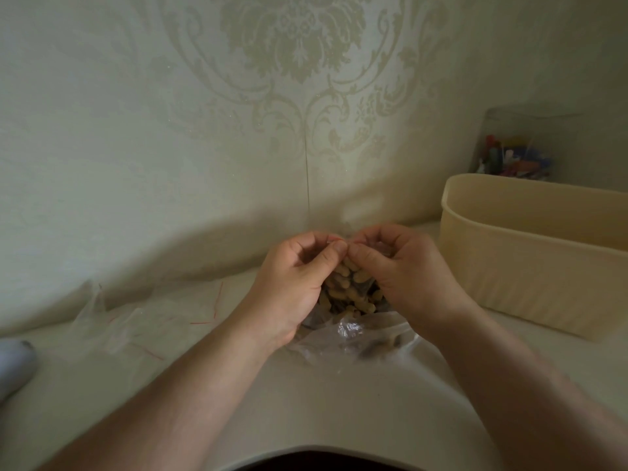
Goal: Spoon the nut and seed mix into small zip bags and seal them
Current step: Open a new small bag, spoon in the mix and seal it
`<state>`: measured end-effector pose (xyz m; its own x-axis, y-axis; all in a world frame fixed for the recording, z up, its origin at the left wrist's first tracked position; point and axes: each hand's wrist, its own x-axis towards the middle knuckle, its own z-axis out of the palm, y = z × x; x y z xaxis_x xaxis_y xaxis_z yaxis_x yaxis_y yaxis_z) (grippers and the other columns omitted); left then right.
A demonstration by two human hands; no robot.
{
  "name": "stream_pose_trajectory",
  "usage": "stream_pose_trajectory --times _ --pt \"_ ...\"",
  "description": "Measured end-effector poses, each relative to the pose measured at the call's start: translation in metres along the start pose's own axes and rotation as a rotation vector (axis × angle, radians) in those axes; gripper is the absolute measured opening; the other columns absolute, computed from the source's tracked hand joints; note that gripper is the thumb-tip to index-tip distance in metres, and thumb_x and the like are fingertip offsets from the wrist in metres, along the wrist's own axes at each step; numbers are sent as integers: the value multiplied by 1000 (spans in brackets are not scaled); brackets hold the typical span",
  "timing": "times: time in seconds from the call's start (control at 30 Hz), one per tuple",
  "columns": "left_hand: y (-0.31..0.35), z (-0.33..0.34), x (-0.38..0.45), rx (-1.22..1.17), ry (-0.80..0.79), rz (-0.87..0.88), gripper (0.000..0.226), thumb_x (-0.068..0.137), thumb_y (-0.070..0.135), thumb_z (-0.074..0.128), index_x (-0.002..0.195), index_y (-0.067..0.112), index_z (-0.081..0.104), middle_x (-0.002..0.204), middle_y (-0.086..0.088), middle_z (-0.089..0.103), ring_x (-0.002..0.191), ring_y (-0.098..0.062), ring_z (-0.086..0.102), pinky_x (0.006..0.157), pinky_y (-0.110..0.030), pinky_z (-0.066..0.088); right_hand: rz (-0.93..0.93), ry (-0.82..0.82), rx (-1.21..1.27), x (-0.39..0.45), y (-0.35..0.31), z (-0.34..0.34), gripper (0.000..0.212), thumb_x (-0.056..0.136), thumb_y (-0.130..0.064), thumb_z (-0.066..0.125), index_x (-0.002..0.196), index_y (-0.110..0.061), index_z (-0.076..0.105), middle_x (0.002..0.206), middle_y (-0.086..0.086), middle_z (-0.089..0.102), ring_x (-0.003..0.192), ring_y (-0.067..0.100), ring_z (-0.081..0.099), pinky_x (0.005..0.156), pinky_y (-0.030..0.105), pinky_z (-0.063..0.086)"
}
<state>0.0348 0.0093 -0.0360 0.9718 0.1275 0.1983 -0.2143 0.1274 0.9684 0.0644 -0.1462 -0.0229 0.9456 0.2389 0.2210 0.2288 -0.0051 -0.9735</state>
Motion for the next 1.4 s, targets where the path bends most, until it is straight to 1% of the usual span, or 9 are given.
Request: stream_pose_trajectory --times 0.13,0.33,0.57,0.73,0.83,1.03,1.17,1.3,1.4 --pt "3 -4 2 -24 23 -6 15 90 19 73 99 8 78 94 -12 80 86 -21 75 77 -28 61 25 64 -1 0 -2 -5 5 89 -19 82 88 -17 77 80 3 80 74 15 77 66 24 61" --pt "3 -6 6 11 128 -29 10 95 5 71 88 9 77 81 -12 76 75 -20 71 74 -30 61 38 47 48 0 -5 -2 17 89 -7 79 74 -13 73 69 9 76 63 16 73 59 24 58" --pt "3 -7 7 13 157 -37 6 94 12 74 93 11 80 82 -13 77 75 -24 71 76 -37 63 59 60 18 2 -2 -6 7 85 -20 83 79 -19 80 69 1 75 60 7 69 58 18 53" --pt "4 -7 7 -9 159 -40 17 98 13 70 88 17 82 89 -18 77 80 -30 70 81 -44 61 107 44 66 6 3 -9 7 94 -12 75 91 -14 81 76 4 76 70 11 68 63 20 54" --pt "5 -8 7 -2 158 -44 28 103 14 64 84 22 83 80 -11 75 72 -25 67 71 -38 59 92 63 30 6 4 -10 8 94 -12 75 89 -14 80 73 5 74 68 12 67 61 19 54" --pt "5 -7 7 -57 147 -74 17 102 21 64 106 14 78 83 -7 76 74 -18 70 69 -33 60 70 105 44 7 2 -10 22 95 -12 74 74 -17 75 71 5 73 67 16 67 64 28 55" --pt "7 -7 6 -84 -31 -158 44 88 41 70 113 5 72 84 -5 70 72 -17 67 68 -33 59 129 81 282 9 2 -9 23 98 -12 69 77 -15 74 81 8 75 79 18 69 76 32 59" --pt "4 -5 7 -132 -42 -170 48 78 10 81 123 10 64 88 0 77 80 -13 73 80 -36 62 199 94 498 10 1 -11 15 102 -11 63 88 -8 68 77 5 71 71 14 68 66 22 58" --pt "4 -6 8 -169 23 -161 39 86 -7 74 118 11 59 91 -3 77 83 -17 76 81 -41 63 219 98 414 8 1 -11 10 100 -7 63 92 -7 68 78 7 71 73 19 68 63 24 57"
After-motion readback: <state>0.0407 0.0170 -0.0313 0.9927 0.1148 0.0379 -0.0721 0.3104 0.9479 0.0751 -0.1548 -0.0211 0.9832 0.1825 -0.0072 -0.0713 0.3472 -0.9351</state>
